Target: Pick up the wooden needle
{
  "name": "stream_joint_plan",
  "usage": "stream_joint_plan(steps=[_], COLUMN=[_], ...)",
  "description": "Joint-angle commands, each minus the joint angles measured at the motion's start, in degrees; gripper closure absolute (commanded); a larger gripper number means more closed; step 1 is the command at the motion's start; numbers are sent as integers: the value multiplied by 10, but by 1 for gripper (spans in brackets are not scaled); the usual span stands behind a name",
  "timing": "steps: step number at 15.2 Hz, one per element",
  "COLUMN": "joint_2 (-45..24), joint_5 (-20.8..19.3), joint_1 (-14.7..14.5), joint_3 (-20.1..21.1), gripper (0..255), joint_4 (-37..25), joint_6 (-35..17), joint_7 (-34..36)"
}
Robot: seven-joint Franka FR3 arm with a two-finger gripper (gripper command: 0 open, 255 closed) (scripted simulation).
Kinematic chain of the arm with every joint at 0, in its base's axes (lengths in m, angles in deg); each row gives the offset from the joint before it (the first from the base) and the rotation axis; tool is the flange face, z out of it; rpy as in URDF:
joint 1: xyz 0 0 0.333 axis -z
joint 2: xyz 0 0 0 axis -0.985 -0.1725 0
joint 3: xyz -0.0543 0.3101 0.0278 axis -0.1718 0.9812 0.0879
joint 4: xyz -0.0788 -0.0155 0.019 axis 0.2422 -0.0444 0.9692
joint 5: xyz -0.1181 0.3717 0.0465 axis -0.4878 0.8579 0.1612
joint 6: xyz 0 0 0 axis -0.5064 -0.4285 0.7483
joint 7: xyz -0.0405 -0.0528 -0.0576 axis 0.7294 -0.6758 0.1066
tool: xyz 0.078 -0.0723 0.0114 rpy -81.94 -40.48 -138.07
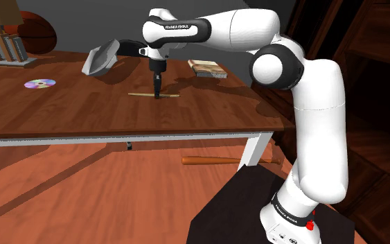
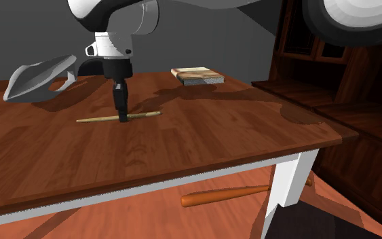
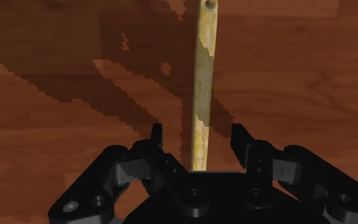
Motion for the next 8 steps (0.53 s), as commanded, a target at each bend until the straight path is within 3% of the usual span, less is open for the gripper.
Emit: stream_joint_plan(steps=[1,8], joint_2=[-1,4], joint_5=[1,0], joint_1=[0,0], joint_3=[0,0], gripper=[255,255], joint_4=[2,9], joint_6=[0,-2], joint_7=[0,-1])
